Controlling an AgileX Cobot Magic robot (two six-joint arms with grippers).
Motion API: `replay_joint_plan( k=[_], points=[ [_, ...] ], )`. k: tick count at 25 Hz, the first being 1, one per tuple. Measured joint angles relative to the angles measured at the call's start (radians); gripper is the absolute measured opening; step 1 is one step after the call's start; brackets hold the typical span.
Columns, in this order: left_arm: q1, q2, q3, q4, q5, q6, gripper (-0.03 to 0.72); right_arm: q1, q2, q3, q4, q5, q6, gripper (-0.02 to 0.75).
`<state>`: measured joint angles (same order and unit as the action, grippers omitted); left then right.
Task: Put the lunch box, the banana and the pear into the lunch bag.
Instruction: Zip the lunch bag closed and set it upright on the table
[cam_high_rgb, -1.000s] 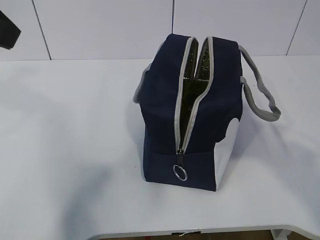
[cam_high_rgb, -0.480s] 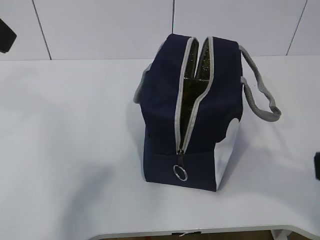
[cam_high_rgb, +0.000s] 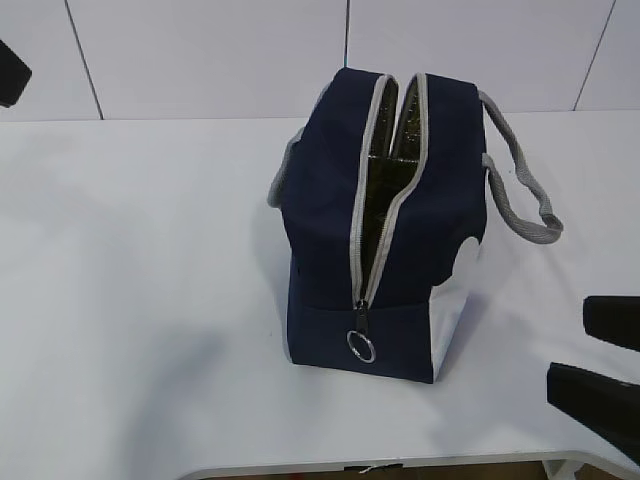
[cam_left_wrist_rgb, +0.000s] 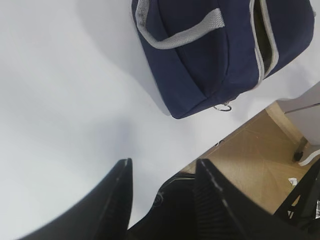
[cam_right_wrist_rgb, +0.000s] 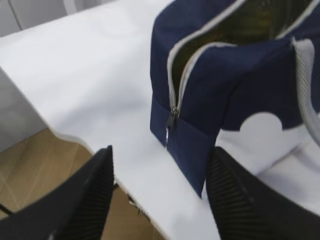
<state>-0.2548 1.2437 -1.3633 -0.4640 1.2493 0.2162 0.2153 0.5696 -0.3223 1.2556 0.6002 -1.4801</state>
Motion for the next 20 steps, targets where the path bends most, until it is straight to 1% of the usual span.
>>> replay_joint_plan(
  k=[3,5,7,9,12,15,20],
  points=[
    [0.000,0.000,0.000,0.000,0.000,0.000,0.295,0.000,0.000,0.064,0.184,-0.020,-0.226,0.482],
    [0.000,0.000,0.000,0.000,0.000,0.000,0.295,0.000,0.000,0.083,0.289,-0.029,-0.335,0.482],
    [0.000,0.000,0.000,0.000,0.000,0.000,0.295,0.000,0.012,0.085,0.398,-0.033,-0.379,0.482],
    [0.000,0.000,0.000,0.000,0.000,0.000,0.295,0.000,0.045,0.085,0.461,-0.033,-0.396,0.482],
    [0.000,0.000,0.000,0.000,0.000,0.000,0.295,0.000,0.131,0.085,0.489,-0.017,-0.412,0.482],
    [0.000,0.000,0.000,0.000,0.000,0.000,0.295,0.000,0.242,0.085,0.499,0.037,-0.485,0.482],
    [0.000,0.000,0.000,0.000,0.000,0.000,0.295,0.000,0.434,0.085,0.503,0.073,-0.608,0.482]
  ],
)
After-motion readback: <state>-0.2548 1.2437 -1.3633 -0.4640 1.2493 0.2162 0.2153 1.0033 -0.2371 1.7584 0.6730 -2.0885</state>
